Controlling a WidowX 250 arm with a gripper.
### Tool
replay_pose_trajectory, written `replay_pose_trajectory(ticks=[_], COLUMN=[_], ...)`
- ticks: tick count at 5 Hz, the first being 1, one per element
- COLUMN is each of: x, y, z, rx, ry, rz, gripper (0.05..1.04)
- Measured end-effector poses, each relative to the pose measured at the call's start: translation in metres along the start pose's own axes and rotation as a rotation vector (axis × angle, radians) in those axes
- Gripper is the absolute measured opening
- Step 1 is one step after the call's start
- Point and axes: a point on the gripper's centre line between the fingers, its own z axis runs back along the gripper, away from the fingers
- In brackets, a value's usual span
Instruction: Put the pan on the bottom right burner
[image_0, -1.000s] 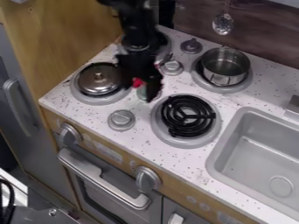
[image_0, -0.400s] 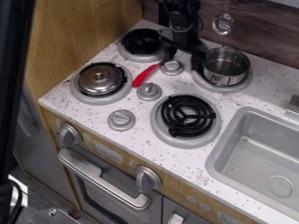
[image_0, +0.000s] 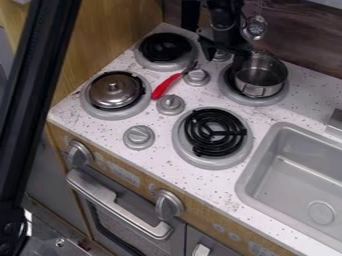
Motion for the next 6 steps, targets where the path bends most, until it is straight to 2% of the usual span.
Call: replay_pose_trajectory(ticks=[1,2,3,4,5,6], x=[0.001,0.001,0.008,0.006,0.001,0.001], y=[-0.004,-0.008,-0.014,-0.018,-0.017,-0.018], z=[-0.017,-0.021,-0.017,-0.021,-0.021,-0.022], rx=[-0.021,-0.021,-0.018,-0.025,-0.024,-0.029], ry=[0.019,0.039,0.032,0.013,0.043,0.038], rz=[0.024,0.013,-0.010,-0.013,-0.025,-0.033], gripper=[0.999,0.999,0.966,0.675,0.399,0.159])
